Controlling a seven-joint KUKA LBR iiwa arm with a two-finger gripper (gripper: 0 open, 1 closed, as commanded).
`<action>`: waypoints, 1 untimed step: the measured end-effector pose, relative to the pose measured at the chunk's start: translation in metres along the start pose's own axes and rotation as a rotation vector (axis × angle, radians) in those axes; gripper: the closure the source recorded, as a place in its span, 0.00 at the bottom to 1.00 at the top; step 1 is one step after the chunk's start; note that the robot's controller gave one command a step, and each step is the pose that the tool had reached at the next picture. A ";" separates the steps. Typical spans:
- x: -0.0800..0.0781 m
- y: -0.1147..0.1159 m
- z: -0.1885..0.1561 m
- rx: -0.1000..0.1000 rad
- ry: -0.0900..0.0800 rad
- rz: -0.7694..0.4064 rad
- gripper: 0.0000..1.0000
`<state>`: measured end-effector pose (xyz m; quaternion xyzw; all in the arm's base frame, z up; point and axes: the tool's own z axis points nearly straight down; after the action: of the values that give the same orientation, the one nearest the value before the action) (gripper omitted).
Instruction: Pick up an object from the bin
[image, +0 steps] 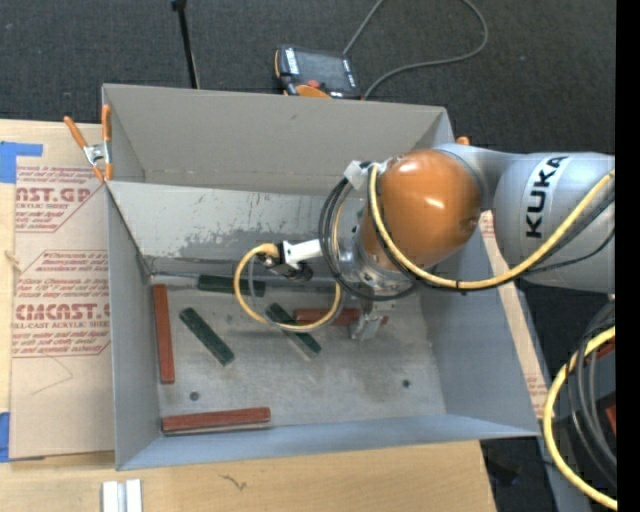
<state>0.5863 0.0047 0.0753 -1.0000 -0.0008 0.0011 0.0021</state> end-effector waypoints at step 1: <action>0.001 -0.001 -0.005 -0.001 -0.002 -0.018 1.00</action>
Offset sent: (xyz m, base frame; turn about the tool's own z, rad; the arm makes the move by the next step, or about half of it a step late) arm 0.0025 -0.0005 0.0066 -0.0209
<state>0.5876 0.0055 0.0806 -0.9999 -0.0099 0.0020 0.0014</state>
